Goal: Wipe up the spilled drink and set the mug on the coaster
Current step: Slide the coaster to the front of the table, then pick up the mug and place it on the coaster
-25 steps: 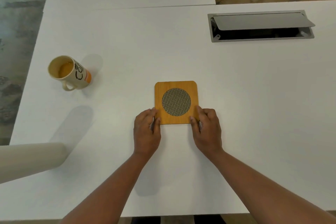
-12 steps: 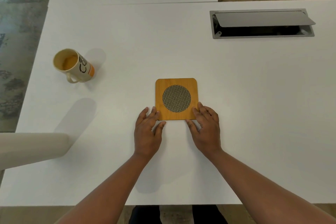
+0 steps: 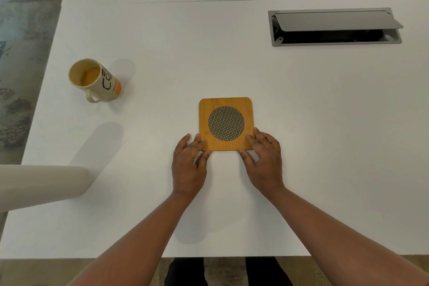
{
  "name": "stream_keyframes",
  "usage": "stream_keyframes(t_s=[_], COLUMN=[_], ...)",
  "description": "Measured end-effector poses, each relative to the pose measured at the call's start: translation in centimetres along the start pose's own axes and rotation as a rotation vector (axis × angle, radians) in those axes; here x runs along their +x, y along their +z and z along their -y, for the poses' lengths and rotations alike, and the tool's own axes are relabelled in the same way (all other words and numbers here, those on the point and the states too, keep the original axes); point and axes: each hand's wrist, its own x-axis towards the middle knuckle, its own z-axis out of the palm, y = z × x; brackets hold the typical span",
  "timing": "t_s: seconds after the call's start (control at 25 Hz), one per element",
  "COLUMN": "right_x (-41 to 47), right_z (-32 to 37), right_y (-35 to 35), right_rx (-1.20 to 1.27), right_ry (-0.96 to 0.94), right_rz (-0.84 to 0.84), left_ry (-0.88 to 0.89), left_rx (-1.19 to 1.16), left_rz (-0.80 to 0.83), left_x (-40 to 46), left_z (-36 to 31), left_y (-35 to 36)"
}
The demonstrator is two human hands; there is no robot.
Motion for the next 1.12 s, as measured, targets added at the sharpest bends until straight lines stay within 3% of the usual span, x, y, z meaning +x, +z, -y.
stream_keyframes(t_s=[0.16,0.28,0.4,0.48,0.64,0.88,1.12], right_x=[0.1,0.8,3.3,5.3,9.1,13.2,14.4], right_z=[0.0,1.5,4.5,7.0,13.9,23.8,29.5], right_y=[-0.2,-0.7,-0.7,0.2,3.7,10.5,15.5], right_rx=[0.044,0.174,0.147,0.245,0.523,0.658,0.783], right_ry=[0.007,0.187,0.396,0.362,0.257,0.212,0.314], right_rz=[0.027,-0.023,-0.101,-0.069,0.267,0.65,0.79], left_ry=[-0.014,-0.087,-0.236,-0.263,-0.248,-0.579,-0.597], left_rx=[-0.016,-0.102,-0.229,-0.248,-0.219,-0.382,-0.49], left_rz=[0.017,0.037,-0.059,-0.155,-0.294,-0.533,-0.634], left_x=[0.0,0.2,1.5,2.7,5.9,11.9,14.7], left_z=[0.0,-0.2,-0.6,-0.4,1.8,4.5,6.3], left_y=[-0.1,-0.8,-2.6,-4.5,-8.6,-13.5,-15.2])
